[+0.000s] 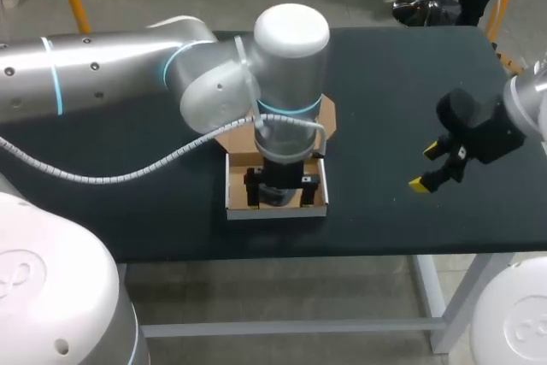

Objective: Assemble the packaging by folding the flat box into shape, placing the metal phone stand inside, and closing the box properly

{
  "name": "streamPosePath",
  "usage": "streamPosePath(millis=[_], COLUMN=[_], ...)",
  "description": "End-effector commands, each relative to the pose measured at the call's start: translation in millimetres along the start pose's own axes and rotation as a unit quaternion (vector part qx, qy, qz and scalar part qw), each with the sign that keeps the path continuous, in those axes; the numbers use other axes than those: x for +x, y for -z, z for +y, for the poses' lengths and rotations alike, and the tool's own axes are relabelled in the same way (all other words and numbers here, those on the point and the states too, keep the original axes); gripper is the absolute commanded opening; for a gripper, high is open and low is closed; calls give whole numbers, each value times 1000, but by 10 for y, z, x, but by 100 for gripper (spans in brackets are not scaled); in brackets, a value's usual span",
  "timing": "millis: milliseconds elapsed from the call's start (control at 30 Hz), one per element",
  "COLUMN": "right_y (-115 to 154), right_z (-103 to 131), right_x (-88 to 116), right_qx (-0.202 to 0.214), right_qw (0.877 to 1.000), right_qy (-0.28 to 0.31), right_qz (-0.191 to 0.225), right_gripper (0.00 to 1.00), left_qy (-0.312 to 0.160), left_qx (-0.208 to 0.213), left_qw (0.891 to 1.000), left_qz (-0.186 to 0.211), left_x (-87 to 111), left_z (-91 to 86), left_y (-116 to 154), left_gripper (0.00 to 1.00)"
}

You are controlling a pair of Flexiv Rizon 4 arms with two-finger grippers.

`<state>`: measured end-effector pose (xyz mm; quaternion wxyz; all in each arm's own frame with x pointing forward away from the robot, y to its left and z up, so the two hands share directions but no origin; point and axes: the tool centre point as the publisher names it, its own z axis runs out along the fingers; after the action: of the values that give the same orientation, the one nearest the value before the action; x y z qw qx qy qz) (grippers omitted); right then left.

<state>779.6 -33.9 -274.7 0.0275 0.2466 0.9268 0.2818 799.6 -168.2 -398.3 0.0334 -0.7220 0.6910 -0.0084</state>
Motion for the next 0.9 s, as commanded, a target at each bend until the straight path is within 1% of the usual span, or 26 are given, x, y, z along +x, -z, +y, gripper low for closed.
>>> streamPosePath(millis=[33, 400, 633, 767, 900], right_y=[16, 16, 16, 16, 16], right_z=[-2, -2, -2, -2, -2], right_x=[-2, -2, -2, -2, -2], right_qx=[-1, -1, -1, -1, -1], right_qw=[1000, 1000, 1000, 1000, 1000], right_qy=[1, 1, 1, 1, 1], right_qz=[2, 2, 2, 2, 2], right_gripper=[100, 100, 100, 100, 100], left_qy=[-1, -3, 1, 1, -9], left_qx=[9, 13, 30, 49, 82], left_qw=[1000, 1000, 1000, 999, 996], left_qz=[-1, 0, -3, 7, 36], left_x=[-27, -63, -83, -91, -105], left_z=[126, 340, 317, 303, 303], left_y=[26, 44, 66, 194, 395], left_gripper=[100, 100, 100, 100, 100])
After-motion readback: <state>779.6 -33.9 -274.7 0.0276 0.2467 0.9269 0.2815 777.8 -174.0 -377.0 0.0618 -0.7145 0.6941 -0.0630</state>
